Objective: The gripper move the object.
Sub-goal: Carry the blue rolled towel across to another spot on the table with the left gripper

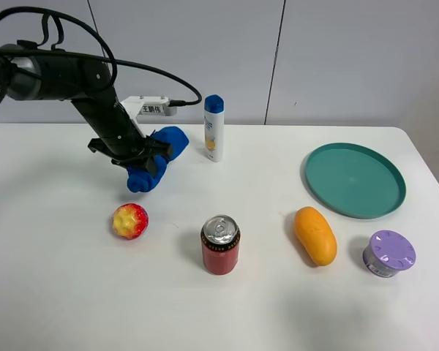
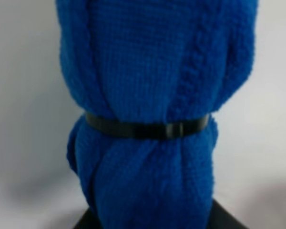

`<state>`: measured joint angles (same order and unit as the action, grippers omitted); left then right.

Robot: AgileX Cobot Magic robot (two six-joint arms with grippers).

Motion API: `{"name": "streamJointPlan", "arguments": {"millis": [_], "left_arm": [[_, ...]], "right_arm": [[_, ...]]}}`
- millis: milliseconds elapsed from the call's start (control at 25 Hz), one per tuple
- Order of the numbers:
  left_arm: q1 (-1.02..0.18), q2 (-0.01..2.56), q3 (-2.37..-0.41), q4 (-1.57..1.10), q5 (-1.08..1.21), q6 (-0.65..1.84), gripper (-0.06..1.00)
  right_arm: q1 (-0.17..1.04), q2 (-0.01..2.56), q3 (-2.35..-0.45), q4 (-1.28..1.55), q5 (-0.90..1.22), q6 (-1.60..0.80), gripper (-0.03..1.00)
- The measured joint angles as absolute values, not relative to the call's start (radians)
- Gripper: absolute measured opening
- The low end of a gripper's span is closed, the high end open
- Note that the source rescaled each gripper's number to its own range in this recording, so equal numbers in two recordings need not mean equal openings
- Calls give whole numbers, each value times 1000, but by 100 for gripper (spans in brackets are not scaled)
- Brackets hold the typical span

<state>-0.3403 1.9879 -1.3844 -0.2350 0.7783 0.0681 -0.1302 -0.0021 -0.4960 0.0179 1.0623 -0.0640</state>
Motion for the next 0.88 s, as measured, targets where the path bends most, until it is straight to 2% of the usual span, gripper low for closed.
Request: {"name": "streamJointPlan", "arguments": {"millis": [400,640,880], "left_arm": [[-481,1876,-1384,-299,873,68,1],[-577,1886,-1384,-323,753,68,1],[-585,1966,-1470,-367,705,68,1]], "right_arm": [[-130,-2,-496,18,1062,-64,100],[-130,-2,-496,18,1062,-64,100],[-130,-2,-496,18,1062,-64,100]]}}
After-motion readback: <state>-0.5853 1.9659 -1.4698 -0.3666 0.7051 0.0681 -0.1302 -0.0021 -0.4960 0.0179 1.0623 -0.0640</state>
